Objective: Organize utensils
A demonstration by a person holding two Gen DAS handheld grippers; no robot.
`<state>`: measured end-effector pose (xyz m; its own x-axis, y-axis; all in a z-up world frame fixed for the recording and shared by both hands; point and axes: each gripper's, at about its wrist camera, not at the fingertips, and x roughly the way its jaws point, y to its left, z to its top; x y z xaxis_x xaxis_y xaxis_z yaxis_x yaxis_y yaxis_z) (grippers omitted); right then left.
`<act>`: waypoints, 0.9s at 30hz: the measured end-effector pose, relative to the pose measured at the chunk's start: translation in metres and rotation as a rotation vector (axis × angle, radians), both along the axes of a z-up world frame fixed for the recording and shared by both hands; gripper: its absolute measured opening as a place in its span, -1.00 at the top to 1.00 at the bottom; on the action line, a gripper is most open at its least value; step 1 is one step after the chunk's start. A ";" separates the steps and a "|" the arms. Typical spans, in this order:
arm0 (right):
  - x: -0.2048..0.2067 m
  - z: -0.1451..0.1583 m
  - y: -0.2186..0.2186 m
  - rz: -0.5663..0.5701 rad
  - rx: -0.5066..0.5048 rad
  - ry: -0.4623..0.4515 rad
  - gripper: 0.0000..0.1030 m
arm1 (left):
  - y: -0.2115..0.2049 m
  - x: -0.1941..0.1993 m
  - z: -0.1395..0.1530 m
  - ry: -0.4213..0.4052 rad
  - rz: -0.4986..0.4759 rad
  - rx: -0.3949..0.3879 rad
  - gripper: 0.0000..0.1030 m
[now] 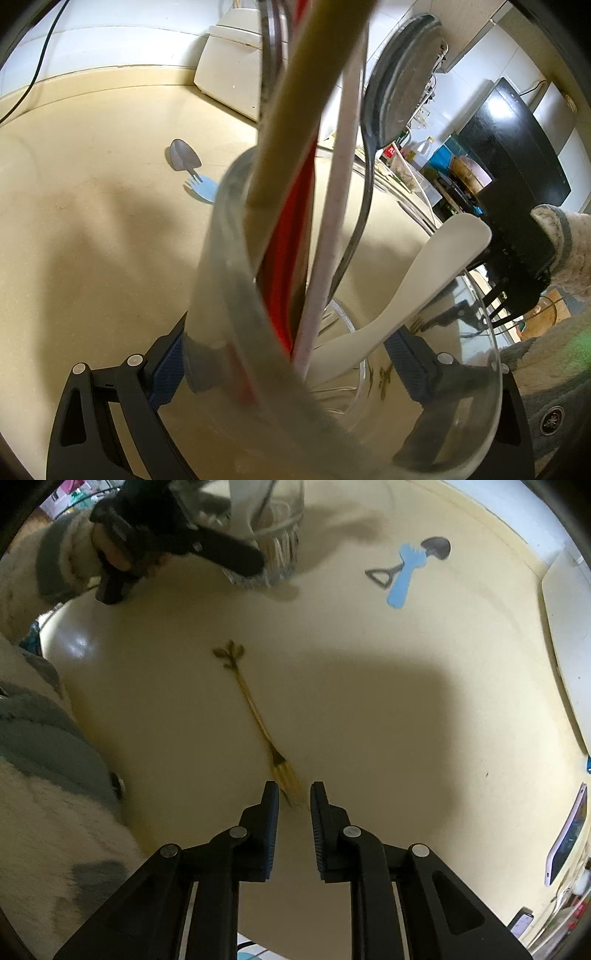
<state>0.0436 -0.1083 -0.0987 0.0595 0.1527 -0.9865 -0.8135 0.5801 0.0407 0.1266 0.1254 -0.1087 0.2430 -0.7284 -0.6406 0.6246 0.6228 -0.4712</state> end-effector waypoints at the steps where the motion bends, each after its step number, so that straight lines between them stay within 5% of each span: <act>1: 0.000 0.000 0.000 0.003 0.012 -0.002 0.67 | 0.000 0.000 0.000 0.000 0.000 0.001 -0.87; 6: 0.012 -0.004 -0.008 -0.091 0.064 -0.020 0.86 | 0.002 0.001 -0.001 0.002 0.000 -0.003 -0.87; 14: 0.046 0.005 -0.045 -0.328 0.243 0.015 0.89 | 0.003 0.002 -0.001 -0.001 0.000 0.001 -0.87; 21: 0.047 0.042 -0.065 -0.448 0.453 0.087 0.91 | 0.002 0.001 -0.001 -0.001 0.000 0.001 -0.87; 27: 0.033 0.106 -0.062 -0.412 0.534 0.017 0.91 | 0.002 0.001 0.000 0.001 -0.001 -0.002 -0.87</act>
<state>0.0768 -0.1704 0.0073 0.2025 0.5876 -0.7834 -0.5271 0.7396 0.4185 0.1277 0.1279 -0.1087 0.2416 -0.7300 -0.6394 0.6247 0.6212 -0.4732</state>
